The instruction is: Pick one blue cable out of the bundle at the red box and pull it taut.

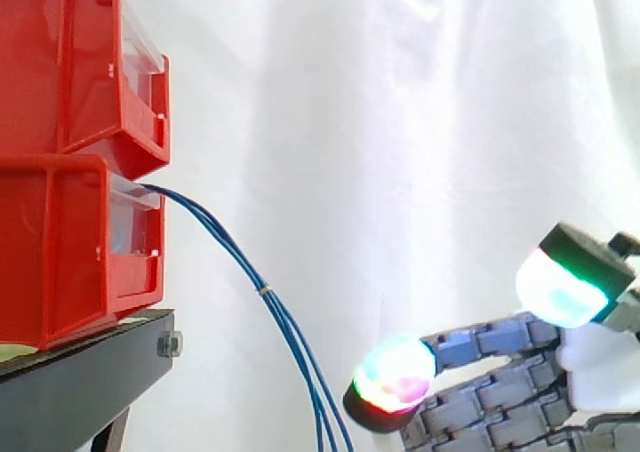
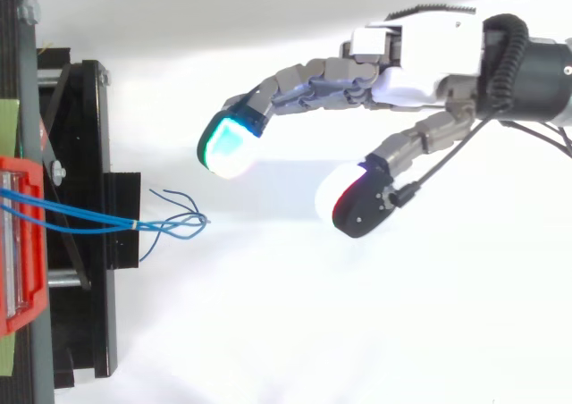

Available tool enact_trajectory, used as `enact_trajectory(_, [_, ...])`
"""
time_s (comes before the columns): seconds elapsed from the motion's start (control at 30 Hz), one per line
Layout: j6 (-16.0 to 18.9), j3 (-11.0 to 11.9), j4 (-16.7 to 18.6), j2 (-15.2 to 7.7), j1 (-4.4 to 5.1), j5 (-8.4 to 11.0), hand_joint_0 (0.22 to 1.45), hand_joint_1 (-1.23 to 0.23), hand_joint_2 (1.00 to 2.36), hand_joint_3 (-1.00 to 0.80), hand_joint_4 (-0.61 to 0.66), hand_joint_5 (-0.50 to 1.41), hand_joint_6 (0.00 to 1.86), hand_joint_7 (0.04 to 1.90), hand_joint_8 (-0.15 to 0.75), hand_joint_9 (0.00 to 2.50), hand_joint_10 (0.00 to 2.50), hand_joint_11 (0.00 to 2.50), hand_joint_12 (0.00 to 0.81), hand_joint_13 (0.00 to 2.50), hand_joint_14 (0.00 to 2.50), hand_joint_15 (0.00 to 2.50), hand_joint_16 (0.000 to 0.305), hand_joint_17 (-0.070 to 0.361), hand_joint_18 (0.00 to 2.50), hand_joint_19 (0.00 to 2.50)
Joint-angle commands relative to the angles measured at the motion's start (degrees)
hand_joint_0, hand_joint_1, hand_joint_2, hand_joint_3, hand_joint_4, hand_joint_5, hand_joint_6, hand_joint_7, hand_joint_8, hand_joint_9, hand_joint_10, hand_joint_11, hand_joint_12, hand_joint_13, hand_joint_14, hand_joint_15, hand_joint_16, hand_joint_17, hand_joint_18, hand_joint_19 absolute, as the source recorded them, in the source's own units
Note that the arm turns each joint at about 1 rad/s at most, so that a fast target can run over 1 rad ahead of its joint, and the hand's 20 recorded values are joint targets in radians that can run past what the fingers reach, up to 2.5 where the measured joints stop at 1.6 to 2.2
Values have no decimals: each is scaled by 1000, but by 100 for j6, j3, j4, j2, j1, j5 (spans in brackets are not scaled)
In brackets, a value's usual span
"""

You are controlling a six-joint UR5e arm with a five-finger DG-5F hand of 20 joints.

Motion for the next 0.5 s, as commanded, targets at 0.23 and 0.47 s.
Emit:
enact_trajectory(0.23, [-8,76,345,-132,14,327,510,-780,1000,-500,234,-202,501,662,257,231,1,0,343,177,2,92,54,121,82,141])
enact_trajectory(0.47, [-43,120,407,-132,31,283,508,-778,1000,-500,252,-200,501,666,259,233,0,0,345,180,3,100,53,120,88,144])
